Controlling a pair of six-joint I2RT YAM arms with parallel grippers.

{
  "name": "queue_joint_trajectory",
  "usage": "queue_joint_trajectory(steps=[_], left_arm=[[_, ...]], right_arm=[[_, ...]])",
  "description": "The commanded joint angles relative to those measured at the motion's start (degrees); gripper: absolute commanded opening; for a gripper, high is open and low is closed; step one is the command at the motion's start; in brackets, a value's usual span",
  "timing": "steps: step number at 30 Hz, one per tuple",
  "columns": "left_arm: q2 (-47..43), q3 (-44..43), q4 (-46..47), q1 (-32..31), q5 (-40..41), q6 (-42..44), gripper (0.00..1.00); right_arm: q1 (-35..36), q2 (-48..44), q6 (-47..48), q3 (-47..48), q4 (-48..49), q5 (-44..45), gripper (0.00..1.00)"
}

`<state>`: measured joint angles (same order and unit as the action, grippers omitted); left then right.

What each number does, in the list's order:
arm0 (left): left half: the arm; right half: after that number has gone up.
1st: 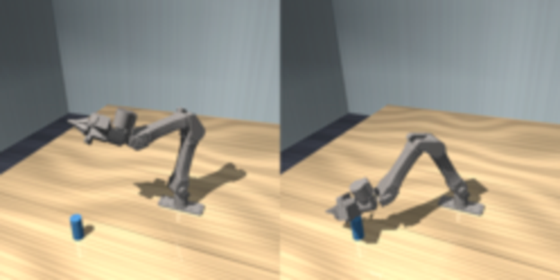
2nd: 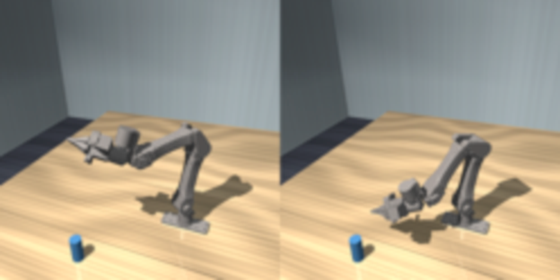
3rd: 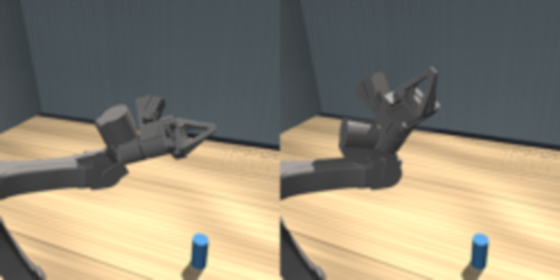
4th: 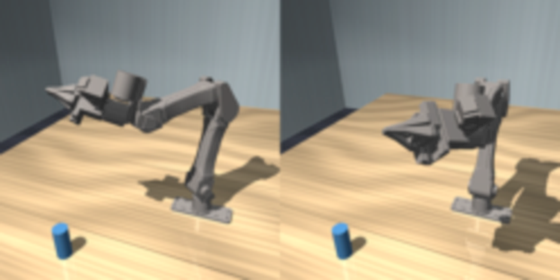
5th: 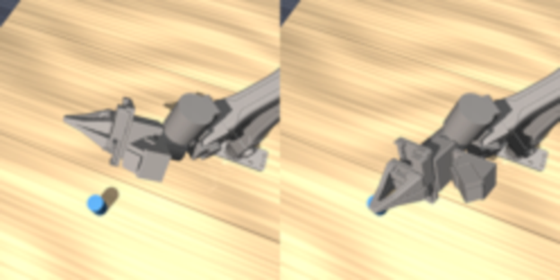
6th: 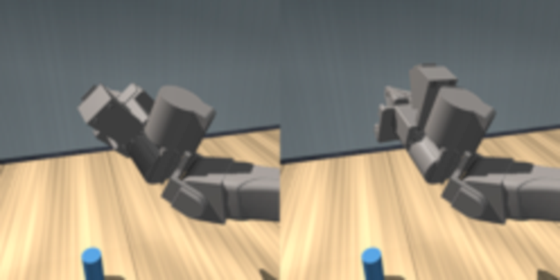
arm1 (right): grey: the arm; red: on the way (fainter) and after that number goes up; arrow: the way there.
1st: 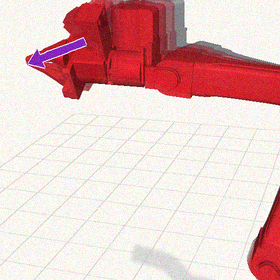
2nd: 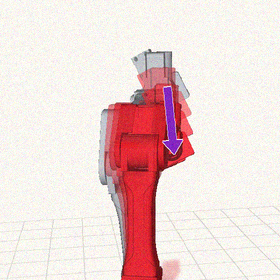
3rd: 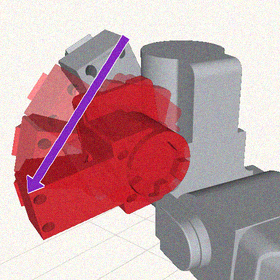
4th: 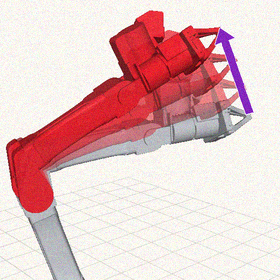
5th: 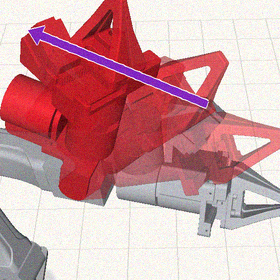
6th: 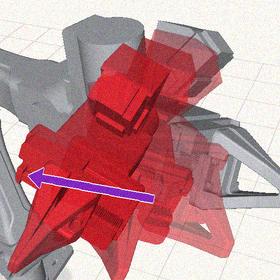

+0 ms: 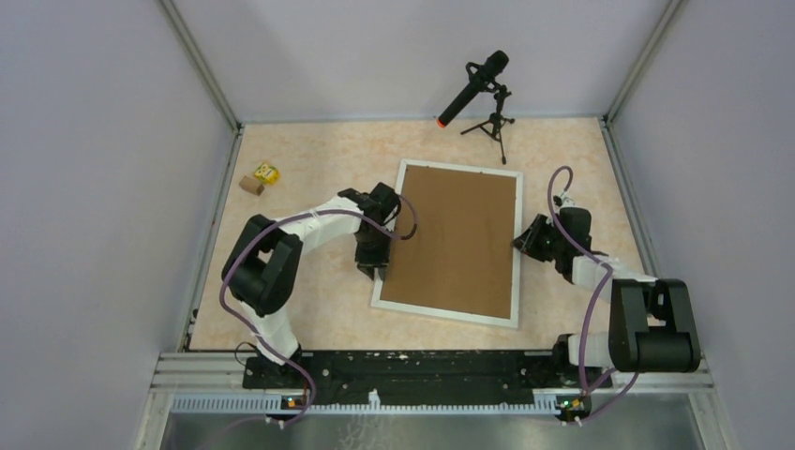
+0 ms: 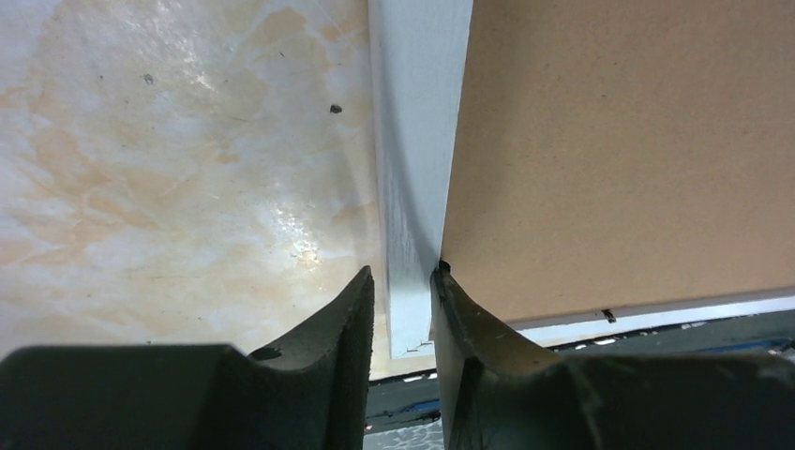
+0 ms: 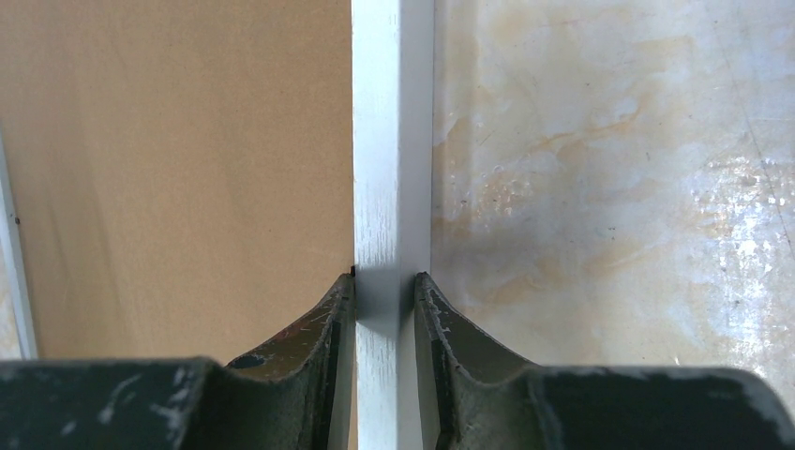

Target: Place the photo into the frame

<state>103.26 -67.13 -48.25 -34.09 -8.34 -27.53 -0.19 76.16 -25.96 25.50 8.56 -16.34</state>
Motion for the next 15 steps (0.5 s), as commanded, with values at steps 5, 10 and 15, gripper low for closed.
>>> queue_joint_trajectory(steps=[5,10,15], left_arm=[[15.6,-1.4,13.8,-6.0,16.6,-3.5,0.34],[21.3,-7.1,10.5,-7.1,19.1,-2.0,0.32],[24.7,-9.8,10.2,-8.7,17.5,-2.1,0.32]], right_arm=[[1.0,1.0,0.1,-1.4,0.2,-4.4,0.24],[1.0,0.9,0.1,-1.6,0.4,-4.4,0.24],[1.1,0.9,0.1,-1.6,0.4,-4.3,0.24]])
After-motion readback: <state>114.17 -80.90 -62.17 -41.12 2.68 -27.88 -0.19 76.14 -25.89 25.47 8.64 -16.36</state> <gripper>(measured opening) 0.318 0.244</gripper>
